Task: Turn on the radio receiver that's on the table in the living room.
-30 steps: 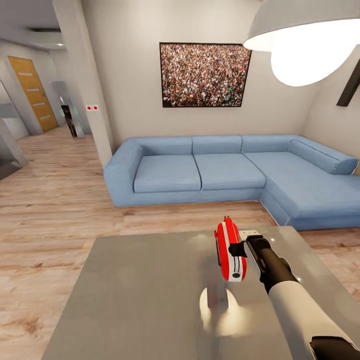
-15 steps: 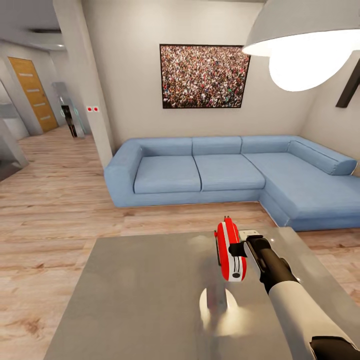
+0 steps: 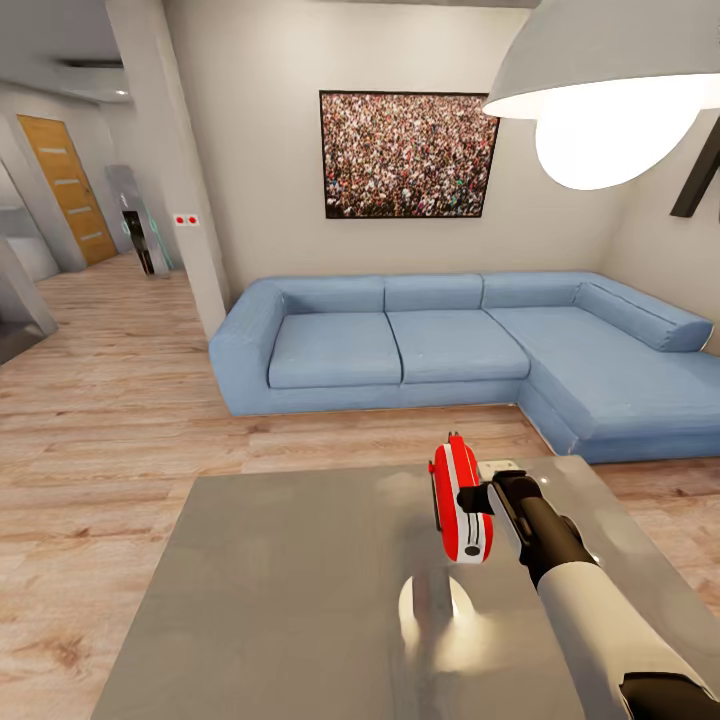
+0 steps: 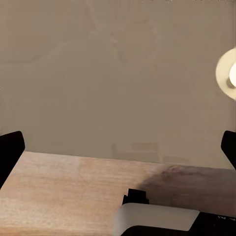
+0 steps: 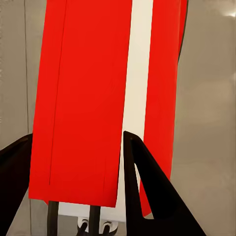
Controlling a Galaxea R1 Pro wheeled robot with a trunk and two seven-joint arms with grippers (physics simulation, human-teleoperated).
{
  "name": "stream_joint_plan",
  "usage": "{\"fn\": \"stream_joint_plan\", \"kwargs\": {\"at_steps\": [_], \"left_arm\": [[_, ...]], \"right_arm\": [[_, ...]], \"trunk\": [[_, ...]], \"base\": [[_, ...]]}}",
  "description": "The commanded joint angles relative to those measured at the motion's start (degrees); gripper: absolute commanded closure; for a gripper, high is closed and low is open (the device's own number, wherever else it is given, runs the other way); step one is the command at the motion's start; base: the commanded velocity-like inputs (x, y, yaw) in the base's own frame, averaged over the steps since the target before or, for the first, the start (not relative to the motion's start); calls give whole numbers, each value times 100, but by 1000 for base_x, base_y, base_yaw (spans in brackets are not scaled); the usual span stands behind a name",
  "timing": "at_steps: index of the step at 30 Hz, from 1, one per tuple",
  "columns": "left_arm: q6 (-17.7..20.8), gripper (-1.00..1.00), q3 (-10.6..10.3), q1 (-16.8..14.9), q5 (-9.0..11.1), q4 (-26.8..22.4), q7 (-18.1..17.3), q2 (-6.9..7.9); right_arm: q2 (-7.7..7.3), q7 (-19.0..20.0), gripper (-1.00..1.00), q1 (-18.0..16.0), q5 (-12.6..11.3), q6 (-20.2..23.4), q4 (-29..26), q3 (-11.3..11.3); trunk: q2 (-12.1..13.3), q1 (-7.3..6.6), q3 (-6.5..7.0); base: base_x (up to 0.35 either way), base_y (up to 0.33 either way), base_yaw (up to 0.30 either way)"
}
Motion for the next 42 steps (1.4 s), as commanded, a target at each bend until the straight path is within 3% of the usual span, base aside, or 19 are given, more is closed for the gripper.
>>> {"fn": "stream_joint_plan", "kwargs": {"at_steps": [1, 10, 15, 17, 20, 23, 25, 26, 28, 29, 31, 32, 34, 35, 37, 38, 41, 42], "left_arm": [[1, -100, 4, 0, 0, 0, 0, -1], [-5, -100, 10, 3, 8, -2, 16, -7], [-1, -100, 6, 2, 9, -6, 17, -3], [-2, -100, 3, -1, 7, -8, 14, -1], [-7, -100, -2, 1, 16, -46, 16, 0], [-12, -100, -8, 2, 23, -167, 13, -4], [-12, -100, -13, 1, 28, -323, 9, -13], [-11, -100, -15, 0, 30, -374, 7, -16], [-1, -100, -21, 1, 33, -598, -7, -24], [4, -100, -21, 1, 33, -656, -11, -26], [22, -100, -23, 1, 34, -884, -27, -39], [25, -100, -23, 1, 35, -937, -30, -44], [38, -100, -31, 1, 43, -1131, -43, -57], [42, -100, -33, 0, 45, -1176, -45, -62], [53, -100, -44, 2, 54, -1359, -53, -79], [55, -100, -47, 2, 55, -1403, -54, -84], [62, -100, -69, 1, 60, -1636, -68, -100], [63, -100, -70, 1, 62, -1671, -70, -101]], "right_arm": [[0, 0, 100, -1, 8, 1, -2, 3], [0, -4, 100, -1, 50, -71, -2, 33], [9, -204, 100, -1, 202, -983, 10, 97], [30, -611, 100, -1, 476, -1720, 136, 158], [105, -1204, 100, -1, 736, -2219, 253, 338], [271, -2125, 100, -1, 992, -2414, 289, 827], [343, -3070, 100, -1, 1138, -2477, 306, 1371], [353, -3305, 100, -1, 1160, -2486, 309, 1524], [383, -4162, 100, -1, 1204, -2504, 317, 2168], [387, -4349, 100, -1, 1209, -2506, 319, 2331], [397, -5009, 100, -1, 1220, -2508, 321, 2961], [399, -5162, 100, -1, 1224, -2506, 322, 3114], [402, -5789, 100, -1, 1226, -2483, 327, 3744], [403, -5958, 100, -1, 1225, -2476, 331, 3914], [408, -6623, 100, -1, 1215, -2433, 397, 4641], [409, -6774, 100, -1, 1214, -2411, 426, 4825], [413, -7395, 100, -1, 1211, -1989, 600, 5740], [413, -7447, 100, -1, 1211, -1871, 619, 5852]], "trunk": [[0, 0, 0], [0, 0, 0], [0, 0, 0], [0, 0, 0], [0, 0, 0], [0, 0, 0], [0, 0, 0], [0, 0, 0], [0, 0, 0], [0, 0, 0], [0, 0, 0], [0, 0, 0], [0, 0, 0], [0, 0, 0], [0, 0, 0], [0, 0, 0], [0, 0, 0], [0, 0, 0]], "base": [[0, 0, 0], [0, 0, 0], [0, 0, 0], [0, 0, 0], [0, 0, 0], [0, 0, 0], [0, 0, 0], [0, 0, 0], [0, 0, 0], [0, 0, 0], [0, 0, 0], [0, 0, 0], [0, 0, 0], [0, 0, 0], [0, 0, 0], [0, 0, 0], [0, 0, 0], [0, 0, 0]]}}
